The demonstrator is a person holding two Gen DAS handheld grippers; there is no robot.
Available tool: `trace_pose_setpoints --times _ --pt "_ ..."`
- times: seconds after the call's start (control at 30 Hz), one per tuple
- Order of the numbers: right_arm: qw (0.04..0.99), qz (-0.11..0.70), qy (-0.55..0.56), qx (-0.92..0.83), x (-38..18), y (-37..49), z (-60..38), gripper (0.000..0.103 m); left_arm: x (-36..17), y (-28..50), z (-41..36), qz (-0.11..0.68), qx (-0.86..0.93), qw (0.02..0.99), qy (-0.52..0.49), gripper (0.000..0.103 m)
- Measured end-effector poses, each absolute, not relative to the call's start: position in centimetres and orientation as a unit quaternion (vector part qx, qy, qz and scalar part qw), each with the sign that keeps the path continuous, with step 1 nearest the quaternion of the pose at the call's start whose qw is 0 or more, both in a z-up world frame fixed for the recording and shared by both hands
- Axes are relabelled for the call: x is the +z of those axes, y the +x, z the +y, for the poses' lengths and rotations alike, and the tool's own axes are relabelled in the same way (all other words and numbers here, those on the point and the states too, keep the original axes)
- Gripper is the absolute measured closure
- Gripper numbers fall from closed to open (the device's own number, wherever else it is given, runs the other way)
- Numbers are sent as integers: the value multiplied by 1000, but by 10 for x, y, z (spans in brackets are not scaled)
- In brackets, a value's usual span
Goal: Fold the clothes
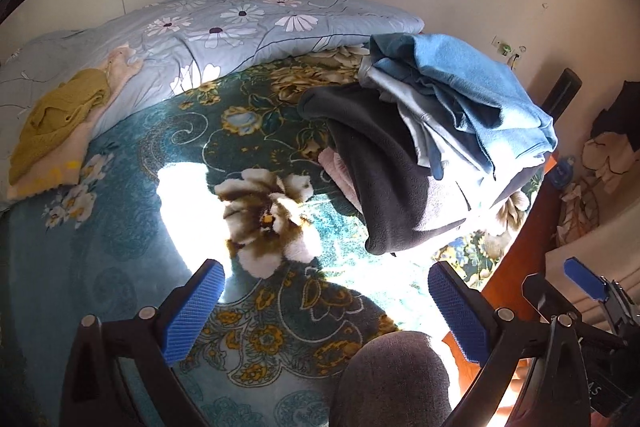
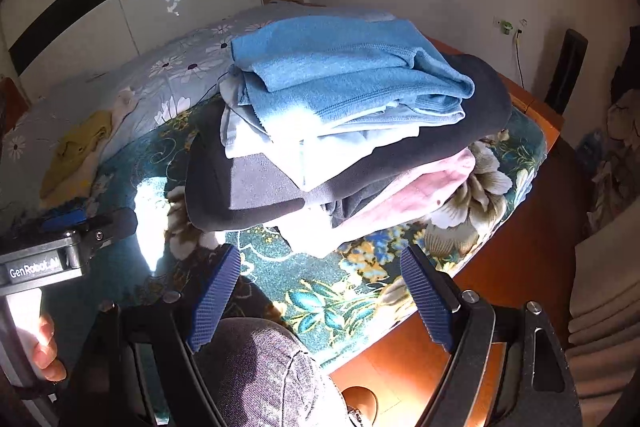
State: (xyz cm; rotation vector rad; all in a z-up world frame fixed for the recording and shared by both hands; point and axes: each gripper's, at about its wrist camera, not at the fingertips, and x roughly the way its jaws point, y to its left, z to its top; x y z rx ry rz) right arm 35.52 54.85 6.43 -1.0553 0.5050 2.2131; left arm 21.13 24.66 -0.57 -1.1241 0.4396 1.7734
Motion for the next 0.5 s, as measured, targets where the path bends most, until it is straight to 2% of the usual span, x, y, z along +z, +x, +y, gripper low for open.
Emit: trace_pose_setpoints --times 0.5 --pt "319 208 -418 825 48 353 552 20 -16 217 249 208 724 480 -450 0"
